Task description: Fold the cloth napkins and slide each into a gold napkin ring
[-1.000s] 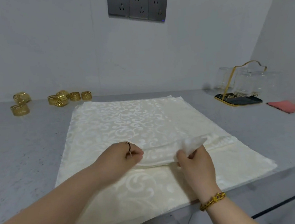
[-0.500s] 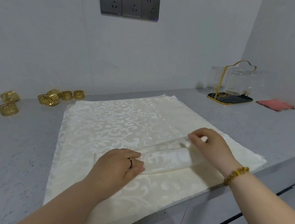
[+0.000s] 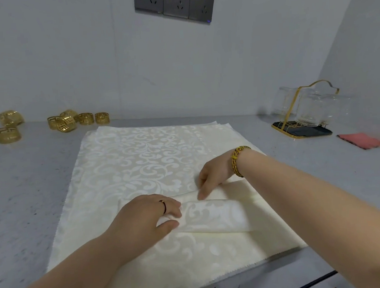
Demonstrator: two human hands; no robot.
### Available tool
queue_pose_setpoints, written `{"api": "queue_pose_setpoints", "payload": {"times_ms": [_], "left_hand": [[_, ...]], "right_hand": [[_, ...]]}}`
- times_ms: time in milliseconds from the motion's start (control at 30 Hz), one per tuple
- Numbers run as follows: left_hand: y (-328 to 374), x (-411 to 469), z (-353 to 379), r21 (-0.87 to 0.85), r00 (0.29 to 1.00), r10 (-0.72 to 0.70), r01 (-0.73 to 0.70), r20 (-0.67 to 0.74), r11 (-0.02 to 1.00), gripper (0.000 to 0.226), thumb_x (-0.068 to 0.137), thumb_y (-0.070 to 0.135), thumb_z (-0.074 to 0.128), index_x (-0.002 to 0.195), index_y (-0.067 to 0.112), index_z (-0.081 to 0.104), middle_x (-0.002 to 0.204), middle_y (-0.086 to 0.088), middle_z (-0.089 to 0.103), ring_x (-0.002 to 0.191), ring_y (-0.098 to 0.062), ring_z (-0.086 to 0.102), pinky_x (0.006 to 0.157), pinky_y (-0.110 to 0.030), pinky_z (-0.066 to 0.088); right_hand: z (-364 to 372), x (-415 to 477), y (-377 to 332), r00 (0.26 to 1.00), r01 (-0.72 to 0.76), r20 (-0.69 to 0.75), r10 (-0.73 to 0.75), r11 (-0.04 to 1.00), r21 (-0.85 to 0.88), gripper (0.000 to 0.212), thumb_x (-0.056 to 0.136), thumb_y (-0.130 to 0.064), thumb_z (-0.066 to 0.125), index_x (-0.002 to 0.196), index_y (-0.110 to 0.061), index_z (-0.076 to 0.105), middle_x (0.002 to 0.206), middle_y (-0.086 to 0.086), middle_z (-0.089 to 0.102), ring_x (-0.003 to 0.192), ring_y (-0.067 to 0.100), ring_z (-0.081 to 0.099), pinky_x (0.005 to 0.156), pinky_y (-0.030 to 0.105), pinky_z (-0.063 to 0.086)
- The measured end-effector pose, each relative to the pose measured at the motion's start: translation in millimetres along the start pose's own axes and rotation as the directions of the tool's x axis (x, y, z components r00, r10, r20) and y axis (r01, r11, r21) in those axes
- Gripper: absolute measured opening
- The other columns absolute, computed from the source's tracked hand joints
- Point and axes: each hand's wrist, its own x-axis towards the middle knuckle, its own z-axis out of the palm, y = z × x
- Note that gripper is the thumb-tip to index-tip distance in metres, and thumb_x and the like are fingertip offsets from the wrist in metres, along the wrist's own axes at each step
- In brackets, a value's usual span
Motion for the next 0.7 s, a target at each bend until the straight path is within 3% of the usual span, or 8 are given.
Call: {"api": "queue_pose_setpoints", "payload": {"times_ms": [100,200,300,400,500,567,633,700], "left_hand": [[-3,1,1,0.033,0.999,0.022,-0.021,-0.034,0.999,0.075,0.056,0.067,0.016,0.111,0.040,0.060,0.107,0.039,0.042,0.109,0.024,0.019,0.086,0.007,0.017],[0,1,0,0.050,0.999,0.045,-0.044,-0.020,0.998,0.068,0.063,0.063,0.022,0.112,0.039,0.062,0.109,0.035,0.051,0.117,0.015,0.024,0.089,0.001,0.016],[-3,1,1,0.117,0.994,0.105,-0.103,-0.013,0.988,0.051,0.072,0.053,0.032,0.104,0.037,0.069,0.107,0.029,0.061,0.116,0.005,0.035,0.087,-0.006,0.022],[-1,0,0,0.109,0.999,0.046,-0.048,0.022,0.993,0.052,0.071,0.054,0.029,0.103,0.041,0.068,0.108,0.032,0.059,0.101,0.016,0.049,0.089,-0.008,0.026],[1,0,-2,0.082,0.993,-0.003,-0.006,0.119,0.997,0.042,0.073,0.048,0.035,0.094,0.041,0.071,0.100,0.028,0.066,0.091,0.006,0.062,0.079,-0.014,0.039],[1,0,-1,0.085,0.991,0.001,-0.013,0.137,0.996,0.046,0.073,0.050,0.032,0.095,0.041,0.071,0.102,0.028,0.065,0.094,0.005,0.061,0.084,-0.015,0.036],[4,1,-1,0.143,0.994,0.041,-0.055,0.102,0.988,0.039,0.072,0.047,0.036,0.085,0.042,0.072,0.091,0.028,0.067,0.087,0.007,0.062,0.081,-0.010,0.039],[6,4,-1,0.189,0.995,0.089,-0.094,0.034,0.977,0.036,0.072,0.045,0.038,0.079,0.040,0.072,0.085,0.027,0.067,0.092,0.005,0.054,0.082,-0.008,0.036]], "right_hand": [[-4,-1,2,0.989,-0.102,0.093,0.118,0.981,-0.164,0.035,0.080,-0.047,0.061,0.102,-0.020,0.063,0.112,0.004,0.064,0.104,0.021,0.059,0.097,0.032,0.043],[-6,-5,10,0.980,-0.128,0.124,0.153,0.973,-0.195,0.044,0.082,-0.043,0.060,0.116,-0.015,0.062,0.118,0.005,0.063,0.109,0.021,0.058,0.098,0.031,0.041],[-9,-9,16,0.978,-0.137,0.134,0.162,0.974,-0.181,0.041,0.085,-0.036,0.058,0.118,-0.012,0.060,0.112,0.005,0.063,0.102,0.020,0.056,0.097,0.030,0.040],[-13,-10,17,0.981,-0.143,0.105,0.164,0.974,-0.177,0.036,0.085,-0.035,0.058,0.117,-0.016,0.058,0.100,-0.002,0.054,0.096,0.017,0.049,0.101,0.034,0.040],[-18,-10,16,0.989,-0.134,0.043,0.142,0.979,-0.155,0.018,0.083,-0.035,0.060,0.097,-0.026,0.054,0.083,-0.009,0.053,0.094,0.018,0.050,0.098,0.035,0.042],[-20,-15,12,0.992,-0.125,-0.035,0.121,0.980,-0.152,0.015,0.082,-0.034,0.061,0.091,-0.024,0.055,0.075,-0.013,0.049,0.090,0.017,0.051,0.087,0.031,0.045],[-20,-26,2,0.983,-0.122,-0.160,0.091,0.973,-0.195,0.013,0.083,-0.029,0.059,0.093,-0.020,0.058,0.073,-0.011,0.050,0.085,0.017,0.050,0.068,0.025,0.042],[-18,-36,-11,0.956,-0.159,-0.285,0.071,0.940,-0.301,0.016,0.085,-0.023,0.053,0.096,-0.014,0.061,0.078,-0.002,0.055,0.081,0.019,0.046,0.072,0.025,0.037]]}}
